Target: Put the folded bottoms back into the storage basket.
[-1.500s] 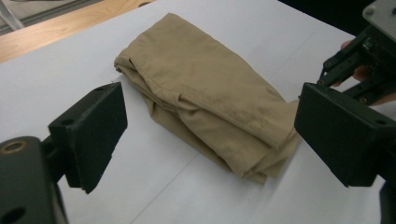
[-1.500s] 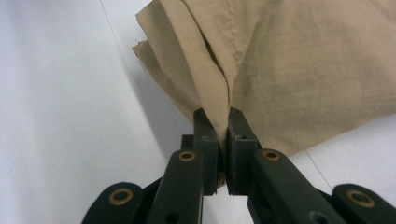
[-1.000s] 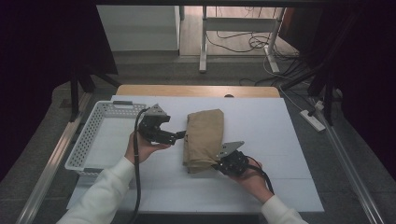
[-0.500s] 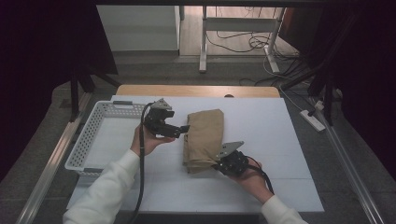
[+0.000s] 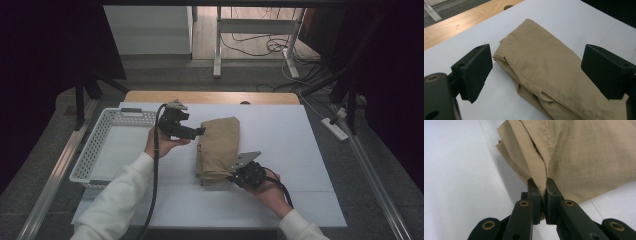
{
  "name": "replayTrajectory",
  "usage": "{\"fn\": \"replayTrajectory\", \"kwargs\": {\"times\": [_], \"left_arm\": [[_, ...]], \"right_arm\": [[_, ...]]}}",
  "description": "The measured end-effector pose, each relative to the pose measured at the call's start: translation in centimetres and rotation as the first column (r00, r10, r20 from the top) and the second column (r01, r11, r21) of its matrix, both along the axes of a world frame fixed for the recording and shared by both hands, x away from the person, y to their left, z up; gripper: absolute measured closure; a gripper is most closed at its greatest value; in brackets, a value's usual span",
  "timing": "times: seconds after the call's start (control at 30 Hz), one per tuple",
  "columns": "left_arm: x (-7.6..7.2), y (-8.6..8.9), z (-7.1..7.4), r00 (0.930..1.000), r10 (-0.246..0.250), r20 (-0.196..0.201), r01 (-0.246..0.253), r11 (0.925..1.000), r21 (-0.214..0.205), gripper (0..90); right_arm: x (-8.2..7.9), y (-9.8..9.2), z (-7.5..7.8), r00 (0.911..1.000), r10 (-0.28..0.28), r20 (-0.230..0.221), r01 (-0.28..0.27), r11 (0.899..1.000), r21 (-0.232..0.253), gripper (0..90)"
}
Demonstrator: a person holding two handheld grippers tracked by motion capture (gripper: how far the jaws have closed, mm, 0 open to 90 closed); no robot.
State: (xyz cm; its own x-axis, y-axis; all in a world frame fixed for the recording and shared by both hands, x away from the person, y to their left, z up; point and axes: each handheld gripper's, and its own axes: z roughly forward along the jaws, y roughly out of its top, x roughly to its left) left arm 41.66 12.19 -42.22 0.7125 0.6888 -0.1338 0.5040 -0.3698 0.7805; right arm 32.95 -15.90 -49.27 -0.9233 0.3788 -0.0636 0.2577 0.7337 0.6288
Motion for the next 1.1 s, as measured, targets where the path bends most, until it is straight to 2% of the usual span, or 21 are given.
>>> {"fn": "replayTrajectory", "kwargs": {"times": [0.5, 0.67, 1.1], "left_arm": [[2.5, -0.4, -0.9, 0.9995, 0.021, -0.023, -0.021, 0.9995, 0.024, 12.0], [3.4, -1.0, -1.5, 0.9994, 0.018, -0.03, -0.017, 0.9985, 0.052, 12.0], [4.9, -2.1, -2.7, 0.9979, 0.019, -0.061, -0.016, 0.9985, 0.052, 12.3]], "right_arm": [[0.0, 0.0, -0.1, 1.0, 0.0, -0.004, 0.0, 1.0, 0.001, 84.8], [0.0, 0.0, -0.1, 1.0, 0.0, -0.006, 0.0, 1.0, 0.002, 84.8], [0.0, 0.1, -0.2, 1.0, 0.001, -0.006, -0.001, 1.0, 0.001, 84.8]]}}
